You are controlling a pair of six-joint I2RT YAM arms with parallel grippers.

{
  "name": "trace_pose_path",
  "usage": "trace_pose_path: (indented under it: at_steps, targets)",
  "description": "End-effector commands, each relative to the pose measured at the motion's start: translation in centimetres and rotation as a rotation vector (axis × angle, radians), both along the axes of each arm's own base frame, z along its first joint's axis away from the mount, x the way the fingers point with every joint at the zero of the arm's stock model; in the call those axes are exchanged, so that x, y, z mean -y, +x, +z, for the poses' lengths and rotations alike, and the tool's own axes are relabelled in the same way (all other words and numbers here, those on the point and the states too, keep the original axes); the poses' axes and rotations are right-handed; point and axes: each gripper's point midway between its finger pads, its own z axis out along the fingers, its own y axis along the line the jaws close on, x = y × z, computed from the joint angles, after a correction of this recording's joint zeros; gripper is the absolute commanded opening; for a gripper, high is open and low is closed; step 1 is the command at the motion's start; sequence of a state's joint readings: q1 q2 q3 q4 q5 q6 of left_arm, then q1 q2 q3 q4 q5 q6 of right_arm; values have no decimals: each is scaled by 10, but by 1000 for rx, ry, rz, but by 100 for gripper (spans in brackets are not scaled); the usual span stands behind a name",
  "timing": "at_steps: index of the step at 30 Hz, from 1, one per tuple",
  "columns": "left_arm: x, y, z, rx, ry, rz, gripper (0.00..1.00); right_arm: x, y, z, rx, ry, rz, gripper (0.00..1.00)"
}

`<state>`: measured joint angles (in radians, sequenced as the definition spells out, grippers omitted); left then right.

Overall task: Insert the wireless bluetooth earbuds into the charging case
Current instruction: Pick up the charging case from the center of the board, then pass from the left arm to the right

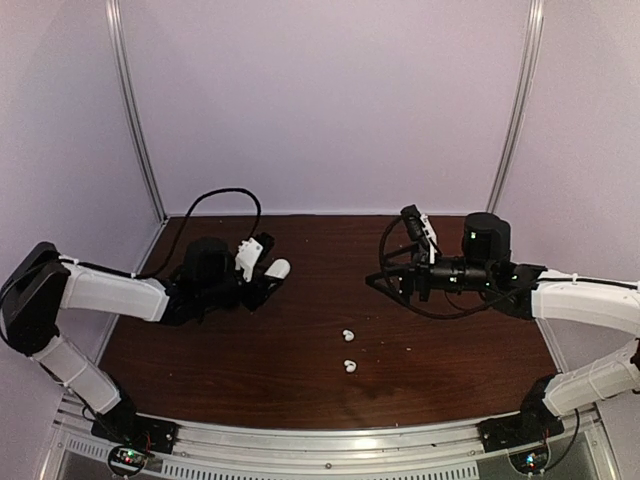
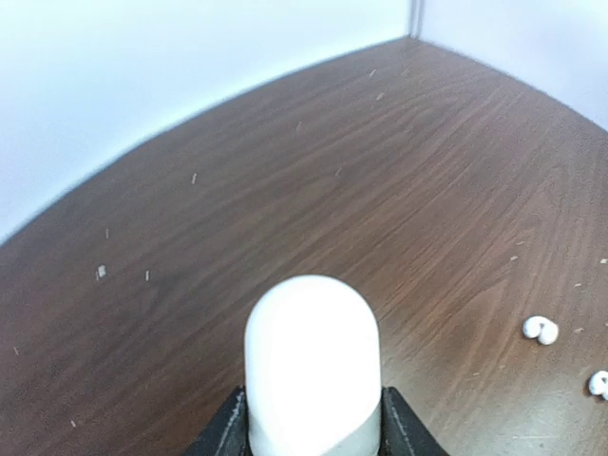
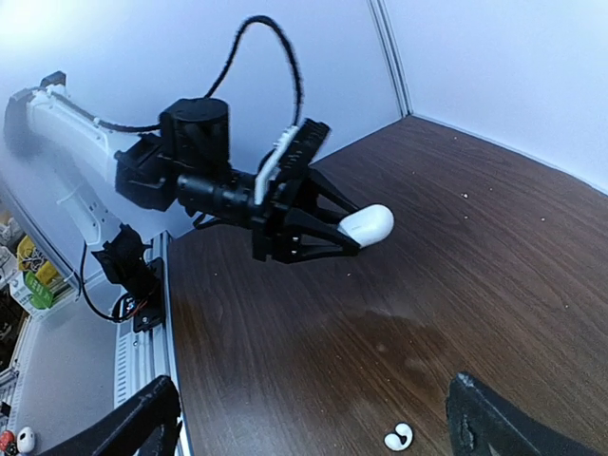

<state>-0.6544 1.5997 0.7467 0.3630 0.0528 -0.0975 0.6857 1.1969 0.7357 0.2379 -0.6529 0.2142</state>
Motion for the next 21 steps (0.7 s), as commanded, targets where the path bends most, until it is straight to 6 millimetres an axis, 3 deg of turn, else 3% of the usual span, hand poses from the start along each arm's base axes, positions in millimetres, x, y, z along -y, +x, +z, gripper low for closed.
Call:
trace_pose_path:
  at_steps: [1, 5, 11, 21]
  targets:
    - [30, -42, 110, 432, -130, -197, 29, -4, -2, 1, -96, 72, 35, 94]
    - [47, -83, 140, 554, -114, -304, 29, -15, -9, 8, -203, 142, 97, 76]
    - [69, -124, 164, 659, -52, -397, 29, -25, -17, 30, -213, 194, 145, 74]
    - [98, -138, 158, 685, 46, -396, 29, -46, -38, 42, -202, 211, 225, 72]
